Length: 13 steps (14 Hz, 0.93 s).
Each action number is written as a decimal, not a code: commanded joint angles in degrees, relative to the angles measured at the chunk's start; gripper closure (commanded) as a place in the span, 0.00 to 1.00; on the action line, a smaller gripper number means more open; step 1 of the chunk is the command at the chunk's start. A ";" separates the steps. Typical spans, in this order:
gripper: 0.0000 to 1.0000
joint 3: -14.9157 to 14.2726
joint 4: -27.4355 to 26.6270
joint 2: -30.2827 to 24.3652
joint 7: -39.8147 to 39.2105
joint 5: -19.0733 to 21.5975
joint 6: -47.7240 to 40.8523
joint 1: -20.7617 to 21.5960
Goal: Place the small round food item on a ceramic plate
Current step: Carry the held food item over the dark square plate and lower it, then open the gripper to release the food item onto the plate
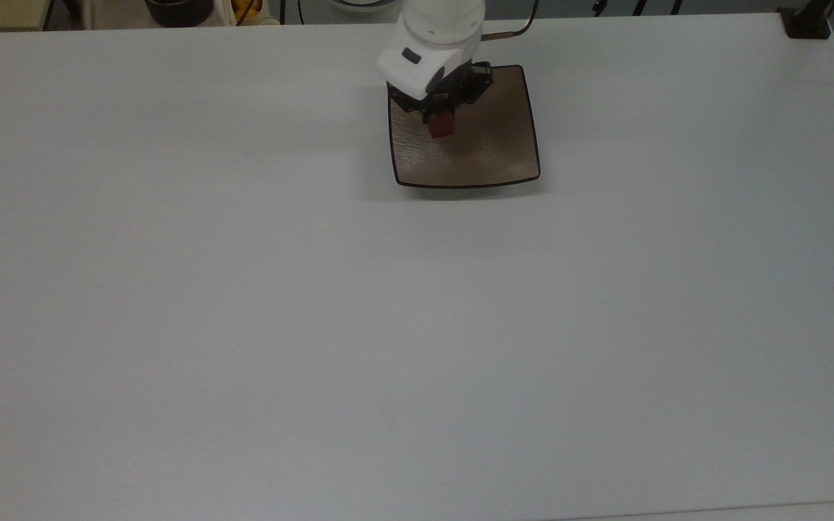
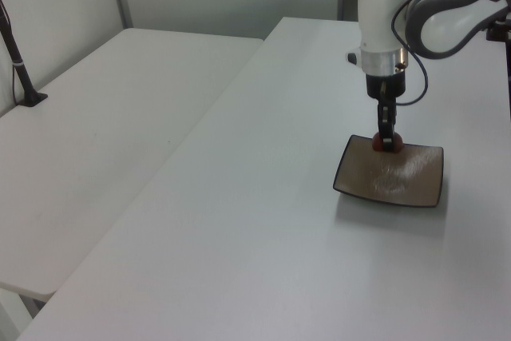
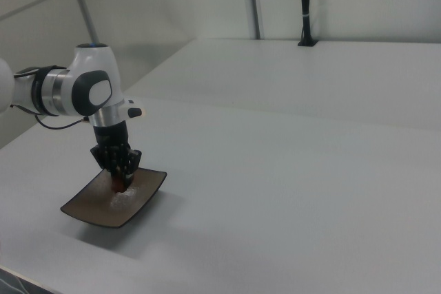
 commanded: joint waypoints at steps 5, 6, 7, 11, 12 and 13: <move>0.00 0.68 -1.71 2.76 3.34 0.87 4.92 1.86; 0.00 0.68 -1.63 2.76 3.34 0.78 4.92 1.86; 0.00 0.68 -1.63 2.76 3.34 0.78 4.92 1.86; 0.00 0.68 -1.28 1.71 3.43 0.78 4.14 1.77; 0.00 0.59 -1.10 0.83 3.34 0.69 3.79 1.42; 0.00 0.59 -0.66 -0.22 3.43 0.25 2.04 1.25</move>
